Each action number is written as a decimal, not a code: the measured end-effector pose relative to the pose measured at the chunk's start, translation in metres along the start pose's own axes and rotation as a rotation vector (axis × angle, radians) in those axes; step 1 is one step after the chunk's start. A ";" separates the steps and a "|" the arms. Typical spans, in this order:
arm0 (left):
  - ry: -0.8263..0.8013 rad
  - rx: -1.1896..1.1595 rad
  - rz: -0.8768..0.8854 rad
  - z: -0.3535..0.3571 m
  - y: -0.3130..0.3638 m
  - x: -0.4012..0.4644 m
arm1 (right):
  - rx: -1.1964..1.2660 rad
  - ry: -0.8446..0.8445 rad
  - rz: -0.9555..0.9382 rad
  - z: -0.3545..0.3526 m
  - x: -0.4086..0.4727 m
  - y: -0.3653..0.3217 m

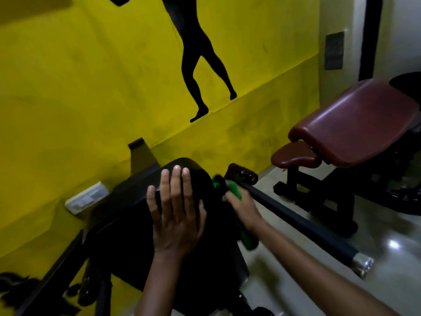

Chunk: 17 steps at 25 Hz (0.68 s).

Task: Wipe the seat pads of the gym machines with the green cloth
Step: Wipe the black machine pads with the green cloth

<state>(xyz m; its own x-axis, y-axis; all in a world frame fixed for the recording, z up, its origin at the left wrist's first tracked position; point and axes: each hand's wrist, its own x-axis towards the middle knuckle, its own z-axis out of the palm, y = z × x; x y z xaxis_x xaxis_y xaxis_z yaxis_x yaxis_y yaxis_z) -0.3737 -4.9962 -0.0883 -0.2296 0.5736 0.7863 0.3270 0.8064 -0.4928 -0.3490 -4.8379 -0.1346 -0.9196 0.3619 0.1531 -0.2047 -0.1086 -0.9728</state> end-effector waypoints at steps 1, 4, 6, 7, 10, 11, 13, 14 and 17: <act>0.015 0.023 -0.010 0.002 0.000 0.000 | -0.026 -0.016 0.087 -0.002 -0.008 0.020; 0.042 0.067 -0.023 0.002 0.002 0.004 | -0.006 -0.005 0.020 0.000 0.009 0.020; 0.037 0.052 -0.039 0.002 0.005 0.004 | 0.069 -0.036 -0.152 0.004 0.025 -0.011; 0.034 0.044 -0.053 0.002 0.007 0.003 | 0.107 -0.067 -0.210 0.004 0.029 -0.016; 0.028 0.051 -0.066 0.008 0.008 -0.010 | 0.080 -0.145 -0.158 -0.006 0.016 0.029; 0.027 0.055 -0.055 0.012 0.010 -0.019 | 0.042 -0.168 -0.084 -0.011 0.008 0.050; 0.009 0.055 -0.042 0.022 0.023 -0.049 | -0.038 -0.196 -0.017 -0.019 0.003 0.075; -0.009 0.067 -0.041 0.029 0.030 -0.067 | -0.047 -0.198 -0.066 -0.018 0.008 0.072; -0.024 0.085 -0.040 0.044 0.042 -0.102 | 0.030 -0.158 -0.355 -0.006 0.019 0.018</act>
<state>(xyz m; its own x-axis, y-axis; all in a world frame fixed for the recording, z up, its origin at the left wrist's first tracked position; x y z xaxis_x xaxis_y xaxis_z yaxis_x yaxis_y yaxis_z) -0.3768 -5.0144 -0.2058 -0.2627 0.5431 0.7975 0.2383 0.8375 -0.4918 -0.3681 -4.8278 -0.1503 -0.8297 0.2348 0.5064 -0.5269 -0.0302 -0.8494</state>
